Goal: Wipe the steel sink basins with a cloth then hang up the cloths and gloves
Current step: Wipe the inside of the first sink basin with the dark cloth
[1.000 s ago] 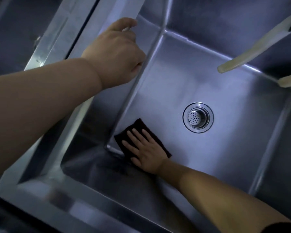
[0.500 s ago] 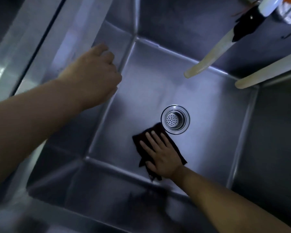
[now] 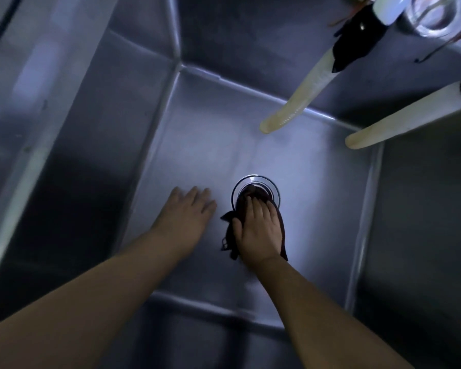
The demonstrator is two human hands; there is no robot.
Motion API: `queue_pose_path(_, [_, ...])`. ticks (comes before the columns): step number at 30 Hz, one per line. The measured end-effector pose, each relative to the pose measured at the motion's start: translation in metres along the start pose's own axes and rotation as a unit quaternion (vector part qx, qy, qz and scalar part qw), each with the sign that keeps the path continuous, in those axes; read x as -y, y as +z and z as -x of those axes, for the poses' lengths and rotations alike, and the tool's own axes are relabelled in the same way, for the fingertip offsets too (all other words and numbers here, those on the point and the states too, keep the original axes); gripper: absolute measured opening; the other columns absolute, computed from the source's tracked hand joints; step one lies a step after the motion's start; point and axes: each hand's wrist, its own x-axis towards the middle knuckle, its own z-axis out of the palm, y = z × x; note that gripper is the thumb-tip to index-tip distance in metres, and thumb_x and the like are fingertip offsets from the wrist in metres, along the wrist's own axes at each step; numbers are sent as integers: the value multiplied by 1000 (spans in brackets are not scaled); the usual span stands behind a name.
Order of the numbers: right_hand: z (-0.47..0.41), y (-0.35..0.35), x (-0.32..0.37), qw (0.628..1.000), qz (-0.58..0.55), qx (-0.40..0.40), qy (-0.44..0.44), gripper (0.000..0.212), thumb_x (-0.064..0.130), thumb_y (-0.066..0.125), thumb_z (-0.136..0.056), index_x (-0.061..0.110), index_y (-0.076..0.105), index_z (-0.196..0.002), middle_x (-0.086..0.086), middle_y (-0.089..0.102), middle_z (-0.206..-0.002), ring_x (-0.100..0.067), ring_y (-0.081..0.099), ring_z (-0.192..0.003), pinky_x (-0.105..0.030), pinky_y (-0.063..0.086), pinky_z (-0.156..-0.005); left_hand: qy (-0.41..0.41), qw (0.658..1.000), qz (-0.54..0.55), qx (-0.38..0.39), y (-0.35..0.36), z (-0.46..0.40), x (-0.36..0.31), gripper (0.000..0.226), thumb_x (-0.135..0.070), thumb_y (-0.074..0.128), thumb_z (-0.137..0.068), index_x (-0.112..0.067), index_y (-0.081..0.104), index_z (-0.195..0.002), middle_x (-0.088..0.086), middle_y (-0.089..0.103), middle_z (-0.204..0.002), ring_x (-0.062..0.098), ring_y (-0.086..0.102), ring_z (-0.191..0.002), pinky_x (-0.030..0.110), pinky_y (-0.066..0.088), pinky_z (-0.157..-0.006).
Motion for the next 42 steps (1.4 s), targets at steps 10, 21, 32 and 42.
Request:
queue_pose_path(10, [-27, -1, -5, 1000, -21, 9, 18, 56, 46, 26, -98, 12, 70, -97, -4, 57, -115, -25, 46, -110, -33, 19, -101, -25, 999, 24, 21, 20, -8, -8, 78, -21, 44, -93, -20, -10, -149, 9, -18, -157, 33, -10, -144, 55, 6, -113])
queue_pose_path(21, [-22, -14, -22, 992, 50, 20, -116, 47, 36, 29, -100, 9, 67, -108, -7, 64, -94, -26, 57, -99, -37, 27, -110, 91, 992, -67, -56, -12, -45, -17, 86, -19, 51, -86, -20, -6, -150, 14, -27, -153, 30, -22, -142, 57, -5, -114])
queue_pose_path(32, [-35, -22, -26, 977, 155, 82, -117, 72, 59, 11, -95, 9, 51, -127, -7, 47, -114, -26, 35, -109, -44, 13, -110, 66, 991, -109, 40, -34, -67, -24, 98, -29, 64, -80, -24, -4, -150, 11, -33, -151, 30, -24, -141, 53, -2, -116])
queue_pose_path(42, [-27, -17, -33, 997, -3, 4, -82, 47, 45, 36, -97, 15, 71, -109, 1, 60, -102, -22, 46, -109, -35, 2, -116, 69, 989, -127, 43, -31, -68, -21, 134, -42, 84, -59, -30, -15, -147, 8, -39, -148, 29, -26, -140, 48, 0, -117])
